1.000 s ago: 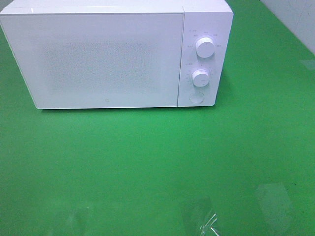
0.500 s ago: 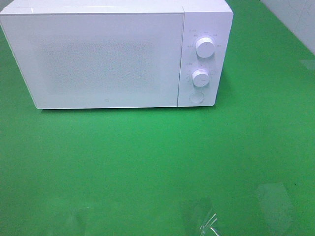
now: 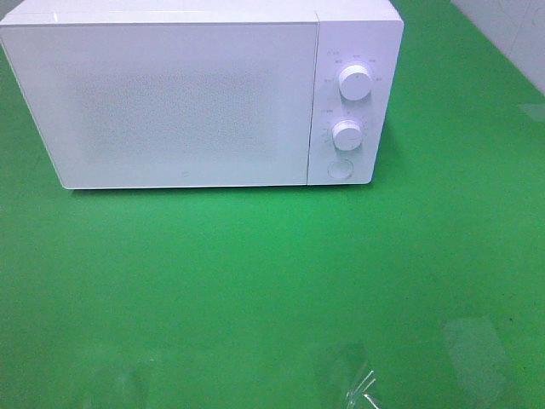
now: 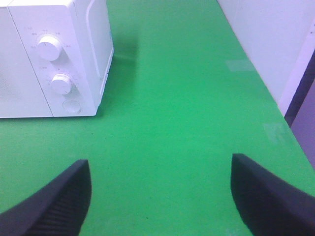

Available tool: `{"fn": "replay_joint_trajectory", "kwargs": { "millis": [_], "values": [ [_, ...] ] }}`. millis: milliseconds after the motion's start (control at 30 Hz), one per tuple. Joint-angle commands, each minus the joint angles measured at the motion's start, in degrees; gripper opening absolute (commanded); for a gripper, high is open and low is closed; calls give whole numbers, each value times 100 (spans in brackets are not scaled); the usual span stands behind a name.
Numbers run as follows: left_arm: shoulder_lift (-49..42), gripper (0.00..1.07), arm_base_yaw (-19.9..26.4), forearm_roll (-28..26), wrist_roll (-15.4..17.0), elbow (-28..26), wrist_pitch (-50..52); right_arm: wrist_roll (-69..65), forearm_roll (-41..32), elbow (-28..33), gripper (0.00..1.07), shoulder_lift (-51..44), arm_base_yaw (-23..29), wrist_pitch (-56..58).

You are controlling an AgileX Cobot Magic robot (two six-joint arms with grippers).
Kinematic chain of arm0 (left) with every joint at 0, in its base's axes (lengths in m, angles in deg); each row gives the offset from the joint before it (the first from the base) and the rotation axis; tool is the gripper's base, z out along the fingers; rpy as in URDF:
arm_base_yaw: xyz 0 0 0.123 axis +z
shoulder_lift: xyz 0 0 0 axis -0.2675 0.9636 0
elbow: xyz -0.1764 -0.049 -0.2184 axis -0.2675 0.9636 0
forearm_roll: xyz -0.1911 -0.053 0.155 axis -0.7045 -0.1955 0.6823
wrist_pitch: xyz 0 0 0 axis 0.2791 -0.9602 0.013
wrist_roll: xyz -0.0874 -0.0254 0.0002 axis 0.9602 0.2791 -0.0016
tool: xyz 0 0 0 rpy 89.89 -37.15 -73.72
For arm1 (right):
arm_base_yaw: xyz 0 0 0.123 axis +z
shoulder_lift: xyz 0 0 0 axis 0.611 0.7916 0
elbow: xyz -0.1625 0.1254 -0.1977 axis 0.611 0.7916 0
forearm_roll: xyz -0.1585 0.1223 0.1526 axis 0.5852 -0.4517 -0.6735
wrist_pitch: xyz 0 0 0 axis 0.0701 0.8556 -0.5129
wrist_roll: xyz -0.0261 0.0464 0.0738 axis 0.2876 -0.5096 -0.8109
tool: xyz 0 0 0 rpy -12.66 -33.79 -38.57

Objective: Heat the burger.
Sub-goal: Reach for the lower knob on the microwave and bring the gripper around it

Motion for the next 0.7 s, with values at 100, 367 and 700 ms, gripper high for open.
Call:
{"fn": "replay_joint_trajectory", "kwargs": {
  "millis": [100,367,700],
  "values": [
    [-126,85,23,-69,-6,11,80,29,17,103,75,625,-23,-1180],
    [-126,85,23,-69,-6,11,80,29,17,476,75,1031,-23,-2424],
    [-126,85,23,-69,-6,11,80,-126,-132,837,75,1547,-23,-3501]
  ]
}}
